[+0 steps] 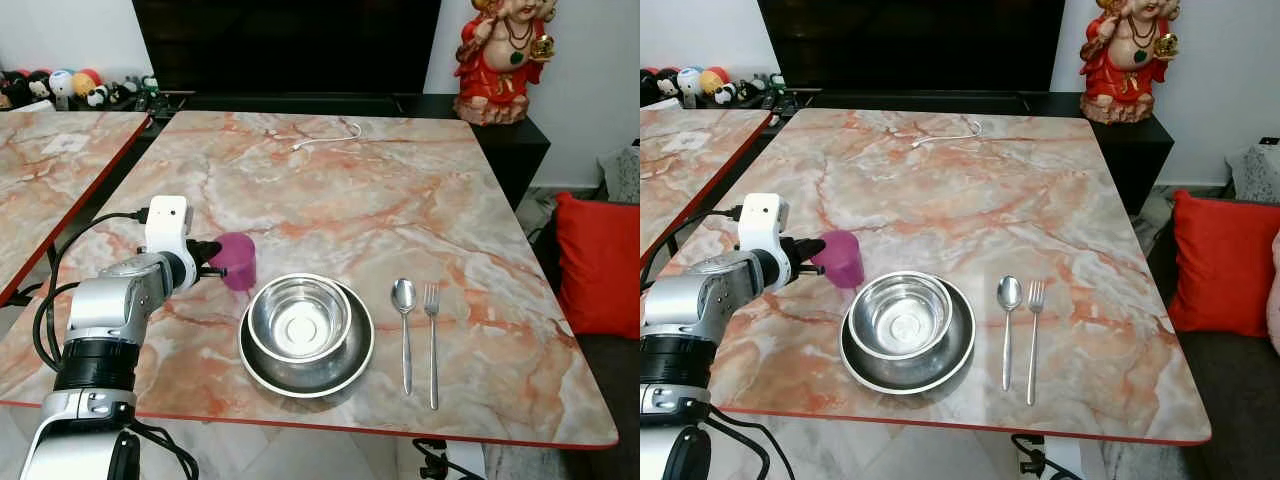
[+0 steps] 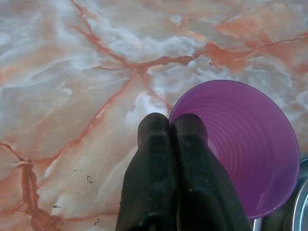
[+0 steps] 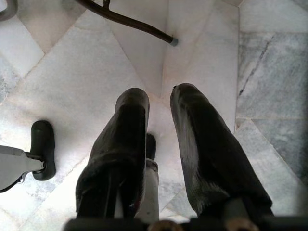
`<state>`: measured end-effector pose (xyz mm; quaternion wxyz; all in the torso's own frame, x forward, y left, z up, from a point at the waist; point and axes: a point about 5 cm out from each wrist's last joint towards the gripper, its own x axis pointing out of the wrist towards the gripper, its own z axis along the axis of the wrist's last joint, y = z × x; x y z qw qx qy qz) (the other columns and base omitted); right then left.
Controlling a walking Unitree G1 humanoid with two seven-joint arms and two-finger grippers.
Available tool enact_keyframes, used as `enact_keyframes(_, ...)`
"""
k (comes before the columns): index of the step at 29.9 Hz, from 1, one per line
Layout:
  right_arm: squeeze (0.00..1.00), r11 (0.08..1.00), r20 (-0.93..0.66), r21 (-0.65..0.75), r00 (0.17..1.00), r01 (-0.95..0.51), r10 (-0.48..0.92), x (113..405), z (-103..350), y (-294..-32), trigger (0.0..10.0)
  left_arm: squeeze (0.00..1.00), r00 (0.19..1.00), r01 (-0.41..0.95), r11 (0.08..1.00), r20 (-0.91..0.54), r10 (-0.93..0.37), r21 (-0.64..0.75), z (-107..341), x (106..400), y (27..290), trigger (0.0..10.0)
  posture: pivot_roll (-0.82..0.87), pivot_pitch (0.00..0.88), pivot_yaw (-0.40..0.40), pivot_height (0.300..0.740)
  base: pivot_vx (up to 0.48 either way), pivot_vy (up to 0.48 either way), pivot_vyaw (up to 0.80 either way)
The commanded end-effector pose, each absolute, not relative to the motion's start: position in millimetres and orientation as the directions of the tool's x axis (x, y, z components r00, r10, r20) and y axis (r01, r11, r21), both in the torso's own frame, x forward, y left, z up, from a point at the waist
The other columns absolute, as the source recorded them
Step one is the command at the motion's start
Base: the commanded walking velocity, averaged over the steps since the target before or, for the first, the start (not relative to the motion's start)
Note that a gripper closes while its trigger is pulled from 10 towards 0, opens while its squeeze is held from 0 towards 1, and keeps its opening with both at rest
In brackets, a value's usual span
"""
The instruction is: Setting the table
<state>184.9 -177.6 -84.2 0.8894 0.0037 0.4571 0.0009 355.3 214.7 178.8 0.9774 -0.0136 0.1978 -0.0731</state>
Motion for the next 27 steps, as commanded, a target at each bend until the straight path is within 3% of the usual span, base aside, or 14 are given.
enact_keyframes(1, 0.00, 1.000, -0.818, 0.008, 0.575, -0.001, 0.007, 182.6, -85.5, -176.5, 10.0, 0.53, 0.915, 0.134, 0.990, -0.378, -0.142, -0.049, 180.9, 354.4, 215.8, 10.0, 0.03, 0.000, 0.014, 0.740, 0.000, 0.000, 0.00)
enact_keyframes(2, 0.00, 1.000, -0.818, 0.008, 0.575, -0.001, 0.007, 182.6, -85.5, -176.5, 10.0, 0.59, 0.914, 0.134, 0.990, -0.379, -0.142, -0.049, 180.8, 354.4, 215.6, 10.0, 0.03, 0.000, 0.014, 0.740, 0.000, 0.000, 0.00)
enact_keyframes(21, 0.00, 1.000, -0.819, 0.008, 0.574, -0.004, 0.009, 182.3, -85.6, -176.6, 10.0, 0.50, 0.913, 0.128, 0.990, -0.383, -0.140, -0.057, 179.6, 353.7, 213.4, 10.0, 0.03, 0.000, 0.011, 0.740, 0.000, 0.000, 0.00)
enact_keyframes(24, 0.00, 1.000, -0.819, 0.006, 0.574, -0.004, 0.008, 182.3, -85.6, -176.8, 10.0, 0.36, 0.911, 0.133, 0.989, -0.386, -0.145, -0.060, 177.7, 353.3, 212.1, 10.0, 0.03, 0.000, 0.010, 0.740, 0.000, 0.000, 0.00)
enact_keyframes(25, 0.00, 1.000, -0.819, 0.006, 0.574, -0.004, 0.008, 182.4, -85.6, -176.9, 10.0, 0.00, 0.910, 0.136, 0.989, -0.388, -0.149, -0.061, 176.6, 353.0, 211.5, 10.0, 0.03, 0.000, 0.010, 0.740, 0.000, 0.000, 0.00)
enact_keyframes(27, 0.00, 1.000, -0.819, 0.006, 0.574, -0.004, 0.007, 182.4, -85.5, -176.9, 10.0, 0.00, 0.908, 0.137, 0.989, -0.392, -0.151, -0.063, 175.0, 352.4, 210.9, 10.0, 0.03, 0.000, 0.010, 0.740, 0.000, 0.000, 0.00)
